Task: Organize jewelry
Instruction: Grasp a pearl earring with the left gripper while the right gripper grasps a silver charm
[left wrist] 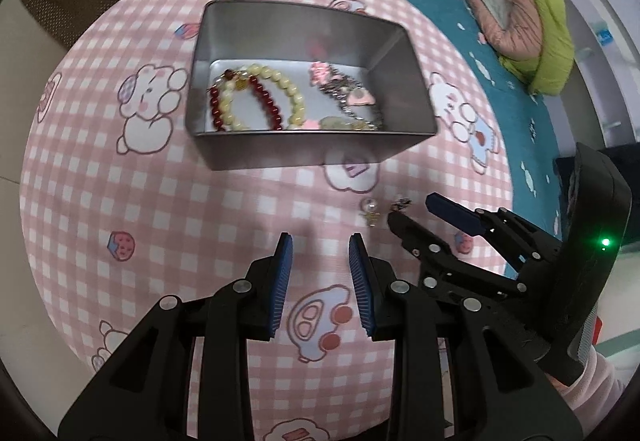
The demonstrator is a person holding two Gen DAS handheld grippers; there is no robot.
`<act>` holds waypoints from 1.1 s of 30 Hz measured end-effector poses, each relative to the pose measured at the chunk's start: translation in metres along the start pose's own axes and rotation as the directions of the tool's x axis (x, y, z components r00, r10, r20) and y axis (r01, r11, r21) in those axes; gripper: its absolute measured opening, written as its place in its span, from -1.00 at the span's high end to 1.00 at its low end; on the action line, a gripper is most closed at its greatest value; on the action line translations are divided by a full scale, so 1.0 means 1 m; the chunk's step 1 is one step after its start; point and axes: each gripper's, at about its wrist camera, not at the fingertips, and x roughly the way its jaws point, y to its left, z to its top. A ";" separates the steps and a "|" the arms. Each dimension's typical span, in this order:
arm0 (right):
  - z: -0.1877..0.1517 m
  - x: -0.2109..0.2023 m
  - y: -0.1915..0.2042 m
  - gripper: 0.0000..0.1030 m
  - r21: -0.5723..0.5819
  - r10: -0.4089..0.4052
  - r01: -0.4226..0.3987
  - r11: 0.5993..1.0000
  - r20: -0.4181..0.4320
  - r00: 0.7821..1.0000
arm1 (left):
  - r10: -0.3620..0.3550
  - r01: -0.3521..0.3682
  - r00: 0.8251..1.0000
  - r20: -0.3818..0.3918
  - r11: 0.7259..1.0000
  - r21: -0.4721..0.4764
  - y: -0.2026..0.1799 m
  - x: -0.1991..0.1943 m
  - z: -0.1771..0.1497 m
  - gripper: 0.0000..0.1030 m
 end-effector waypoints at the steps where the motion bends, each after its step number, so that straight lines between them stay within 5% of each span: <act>1: 0.000 0.001 0.000 0.19 0.000 0.001 -0.001 1.000 0.000 1.000 | 0.005 -0.005 1.000 -0.003 1.000 -0.005 0.002 0.002 0.000 0.42; 5: 0.002 0.005 0.006 0.26 -0.030 -0.003 0.003 1.000 0.014 1.000 | 0.018 -0.018 1.000 -0.020 1.000 -0.016 0.011 0.007 -0.001 0.39; 12: 0.003 0.004 0.001 0.74 -0.039 -0.030 0.031 0.999 0.028 0.999 | 0.008 -0.009 0.999 -0.042 1.000 -0.016 0.012 0.018 0.002 0.36; 33: -0.027 -0.043 -0.040 0.81 0.180 -0.071 0.054 0.982 0.086 0.994 | -0.046 0.053 0.994 -0.100 0.996 0.069 -0.040 0.057 0.009 0.36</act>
